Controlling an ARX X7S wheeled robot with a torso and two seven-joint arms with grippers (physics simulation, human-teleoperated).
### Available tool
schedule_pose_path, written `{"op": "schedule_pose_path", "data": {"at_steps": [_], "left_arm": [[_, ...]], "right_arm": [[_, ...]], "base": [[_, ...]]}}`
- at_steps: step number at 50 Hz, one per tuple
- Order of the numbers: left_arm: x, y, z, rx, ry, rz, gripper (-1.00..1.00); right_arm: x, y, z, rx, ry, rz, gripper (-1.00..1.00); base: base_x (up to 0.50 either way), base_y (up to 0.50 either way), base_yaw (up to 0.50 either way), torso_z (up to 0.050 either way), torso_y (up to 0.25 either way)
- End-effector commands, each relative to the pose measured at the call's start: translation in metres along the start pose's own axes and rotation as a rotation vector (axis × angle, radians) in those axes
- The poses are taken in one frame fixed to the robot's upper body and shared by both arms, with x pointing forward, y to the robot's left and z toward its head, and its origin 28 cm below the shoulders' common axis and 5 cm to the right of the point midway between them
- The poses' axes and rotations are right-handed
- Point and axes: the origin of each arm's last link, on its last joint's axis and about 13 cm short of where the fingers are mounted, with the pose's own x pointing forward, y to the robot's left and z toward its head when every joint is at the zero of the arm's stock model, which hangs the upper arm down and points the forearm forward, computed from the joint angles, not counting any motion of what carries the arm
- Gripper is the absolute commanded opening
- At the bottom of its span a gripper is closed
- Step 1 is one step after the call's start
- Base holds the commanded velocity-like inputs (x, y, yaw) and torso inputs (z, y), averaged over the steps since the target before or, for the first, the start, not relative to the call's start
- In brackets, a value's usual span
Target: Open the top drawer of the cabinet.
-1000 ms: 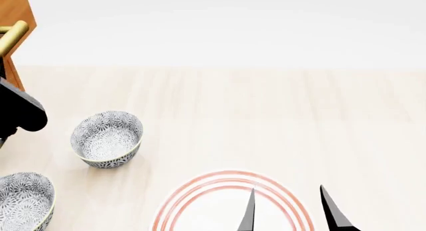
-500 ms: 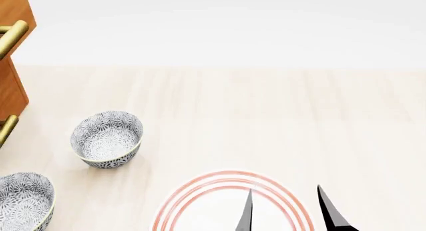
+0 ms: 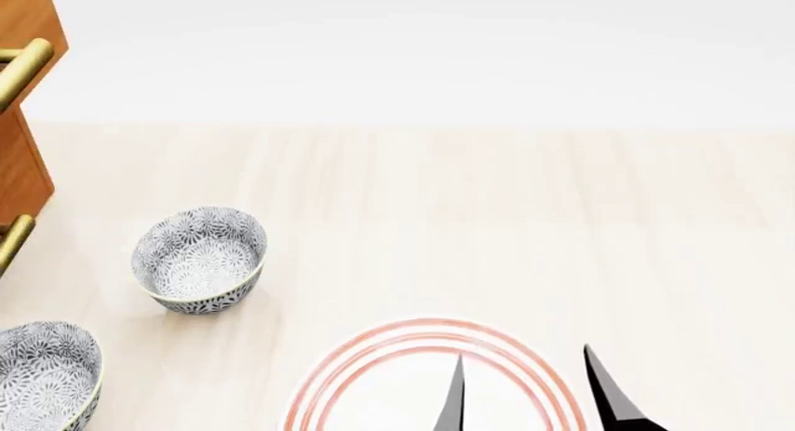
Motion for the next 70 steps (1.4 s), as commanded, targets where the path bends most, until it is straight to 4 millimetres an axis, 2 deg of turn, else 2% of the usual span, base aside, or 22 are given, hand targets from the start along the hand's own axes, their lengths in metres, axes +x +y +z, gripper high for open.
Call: {"op": "schedule_pose_path", "data": {"at_steps": [1,6,17,25,36,49,70], "left_arm": [[-0.005,0.007,-0.001,0.025,0.211,-0.13,1.0],[-0.006,0.007,-0.004,0.017,0.277,-0.159,1.0],[-0.006,0.017,-0.007,-0.022,0.311,-0.159,1.0],[-0.005,0.017,-0.009,-0.029,0.306,-0.166,1.0],[-0.007,0.001,0.001,-0.009,0.237,-0.277,1.0],[-0.003,-0.015,0.004,0.023,0.203,-0.39,1.0],[-0.002,-0.028,0.011,0.069,0.158,-0.482,1.0]], "right_arm": [[0.0,0.001,-0.002,-0.002,0.011,0.01,1.0],[0.0,0.001,-0.002,-0.002,0.014,0.012,1.0],[0.0,0.001,-0.003,-0.006,0.019,0.015,1.0],[0.0,0.002,-0.004,-0.007,0.02,0.016,1.0],[0.0,0.001,-0.005,-0.007,0.023,0.014,1.0],[0.0,0.002,-0.006,-0.009,0.026,0.015,1.0],[0.0,0.001,-0.004,-0.008,0.024,0.011,1.0]], "base": [[0.0,0.0,0.0,0.0,0.0],[0.0,0.0,0.0,0.0,0.0],[0.0,0.0,0.0,0.0,0.0],[0.0,0.0,0.0,0.0,0.0],[0.0,0.0,0.0,0.0,0.0],[0.0,0.0,0.0,0.0,0.0],[0.0,0.0,0.0,0.0,0.0]]}}
